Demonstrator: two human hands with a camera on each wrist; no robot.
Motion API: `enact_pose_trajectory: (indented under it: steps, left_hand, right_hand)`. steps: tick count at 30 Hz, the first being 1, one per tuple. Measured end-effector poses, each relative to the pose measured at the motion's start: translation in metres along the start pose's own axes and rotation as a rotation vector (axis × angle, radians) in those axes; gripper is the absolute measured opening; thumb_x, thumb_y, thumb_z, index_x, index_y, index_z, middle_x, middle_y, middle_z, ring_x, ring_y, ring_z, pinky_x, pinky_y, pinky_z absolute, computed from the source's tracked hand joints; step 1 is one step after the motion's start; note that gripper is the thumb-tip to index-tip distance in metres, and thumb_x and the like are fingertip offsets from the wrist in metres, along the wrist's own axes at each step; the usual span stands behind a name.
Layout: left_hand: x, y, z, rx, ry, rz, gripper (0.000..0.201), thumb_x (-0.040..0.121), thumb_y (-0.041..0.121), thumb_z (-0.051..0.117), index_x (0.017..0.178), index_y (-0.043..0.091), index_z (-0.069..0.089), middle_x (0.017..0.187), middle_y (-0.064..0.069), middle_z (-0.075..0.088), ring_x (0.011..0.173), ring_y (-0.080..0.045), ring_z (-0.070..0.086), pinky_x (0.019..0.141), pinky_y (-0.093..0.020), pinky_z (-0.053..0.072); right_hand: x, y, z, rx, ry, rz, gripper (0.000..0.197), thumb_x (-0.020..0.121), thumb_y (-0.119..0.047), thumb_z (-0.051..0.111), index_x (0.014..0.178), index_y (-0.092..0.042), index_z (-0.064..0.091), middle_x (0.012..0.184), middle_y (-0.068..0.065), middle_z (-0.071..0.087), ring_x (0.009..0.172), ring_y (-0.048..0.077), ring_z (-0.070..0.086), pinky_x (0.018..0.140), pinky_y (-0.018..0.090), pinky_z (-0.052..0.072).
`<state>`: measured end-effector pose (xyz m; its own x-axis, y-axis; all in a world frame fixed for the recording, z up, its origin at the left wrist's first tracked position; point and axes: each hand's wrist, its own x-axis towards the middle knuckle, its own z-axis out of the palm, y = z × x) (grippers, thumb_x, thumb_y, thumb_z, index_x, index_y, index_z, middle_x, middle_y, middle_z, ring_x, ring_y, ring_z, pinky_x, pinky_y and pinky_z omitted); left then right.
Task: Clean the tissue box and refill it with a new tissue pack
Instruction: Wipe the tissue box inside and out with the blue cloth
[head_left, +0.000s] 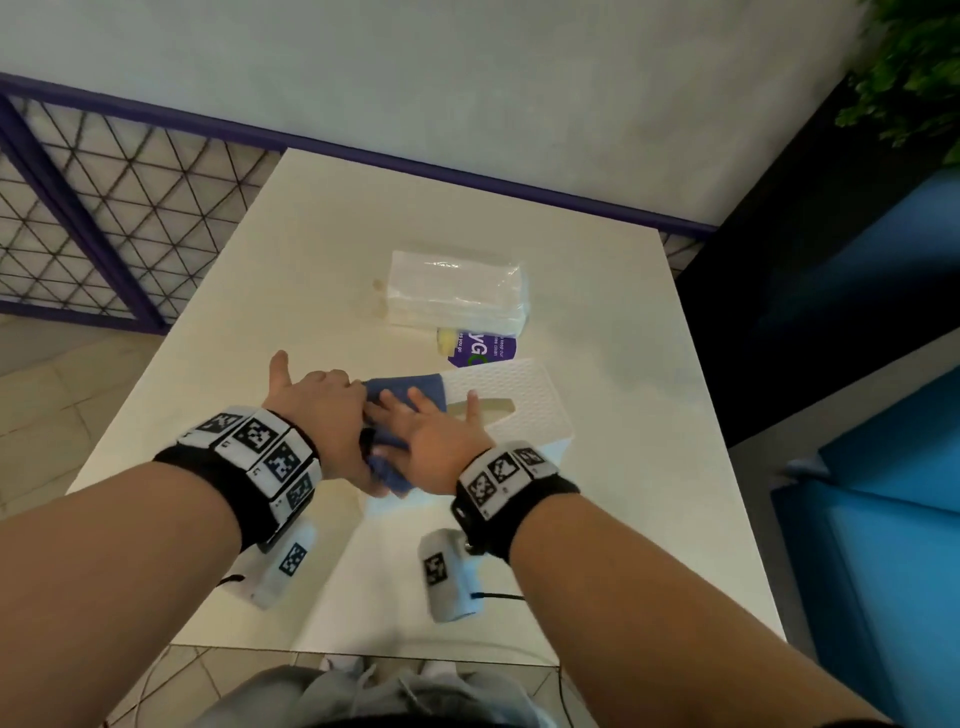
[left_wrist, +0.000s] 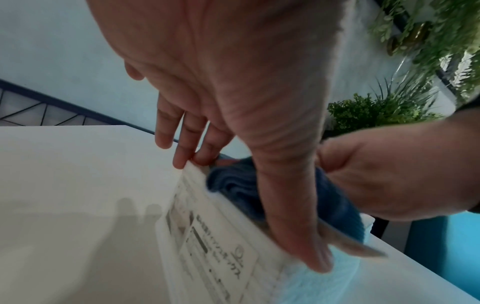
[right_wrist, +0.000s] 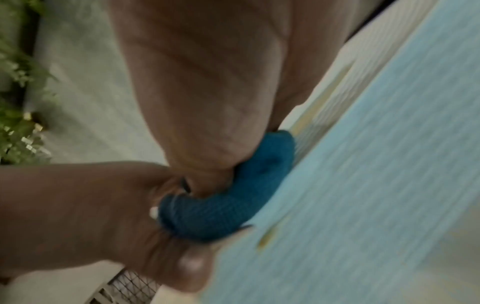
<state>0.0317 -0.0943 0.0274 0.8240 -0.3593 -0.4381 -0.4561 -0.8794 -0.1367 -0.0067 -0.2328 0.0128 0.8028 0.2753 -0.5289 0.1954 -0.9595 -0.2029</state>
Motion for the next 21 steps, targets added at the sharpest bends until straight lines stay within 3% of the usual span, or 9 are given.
enact_pose_trajectory:
  steps: [2,6,9,12,18,21]
  left_hand:
    - [0.000,-0.002,0.000,-0.007,-0.004,-0.006,0.110,0.042,0.092,0.051,0.129,0.024,0.045,0.124,0.005,0.052,0.120,-0.017,0.049,0.109,-0.064,0.007]
    - [0.002,-0.002,-0.001,-0.003,-0.054,-0.018,0.123,0.040,0.094,0.051,0.139,0.022,0.037,0.135,0.003,0.048,0.127,-0.019,0.045,0.110,-0.066,-0.001]
    - [0.002,-0.001,-0.002,-0.026,-0.065,-0.011,0.121,0.041,0.092,0.054,0.137,0.021,0.039,0.133,0.003,0.048,0.125,-0.019,0.046,0.110,-0.066,-0.001]
    - [0.004,0.000,-0.002,-0.035,-0.067,-0.004,0.119,0.042,0.091,0.056,0.136,0.021,0.040,0.129,0.002,0.049,0.122,-0.019,0.048,0.110,-0.065,0.001]
    - [0.005,0.012,-0.010,0.053,-0.075,-0.028,0.104,0.044,0.086,0.061,0.127,0.024,0.049,0.123,0.001,0.052,0.118,-0.018,0.049,0.110,-0.064,0.007]
    - [0.002,0.010,-0.012,0.070,-0.094,-0.035,0.105,0.046,0.088,0.059,0.128,0.023,0.048,0.124,0.002,0.051,0.119,-0.018,0.050,0.110,-0.063,0.004]
  right_hand:
    - [-0.009,0.031,0.000,-0.019,0.005,0.032,0.057,0.099,-0.051,0.027,0.149,-0.044,0.002,0.160,-0.021,-0.006,0.149,0.012,-0.006,0.106,0.071,-0.010]
    - [-0.037,0.112,-0.012,-0.059,0.007,0.280,0.057,0.099,-0.047,0.029,0.149,-0.045,0.000,0.160,-0.020,-0.009,0.149,0.011,-0.003,0.107,0.073,-0.004]
    - [-0.049,0.133,-0.020,-0.071,-0.011,0.388,0.060,0.100,-0.045,0.028,0.151,-0.039,-0.005,0.160,-0.014,-0.013,0.150,0.013,-0.001,0.110,0.070,-0.002]
    - [-0.036,0.106,-0.018,-0.045,0.006,0.342,0.061,0.101,-0.042,0.027,0.152,-0.032,-0.005,0.161,-0.011,-0.012,0.150,0.018,-0.007,0.112,0.067,-0.003]
    - [0.006,0.006,-0.011,-0.060,-0.023,0.076,0.069,0.097,-0.044,0.039,0.152,-0.033,-0.002,0.161,-0.011,-0.010,0.149,0.019,-0.008,0.109,0.071,-0.005]
    - [0.008,0.019,-0.016,-0.144,-0.060,0.054,0.064,0.099,-0.044,0.033,0.151,-0.036,-0.003,0.160,-0.016,-0.012,0.149,0.015,-0.006,0.108,0.073,-0.004]
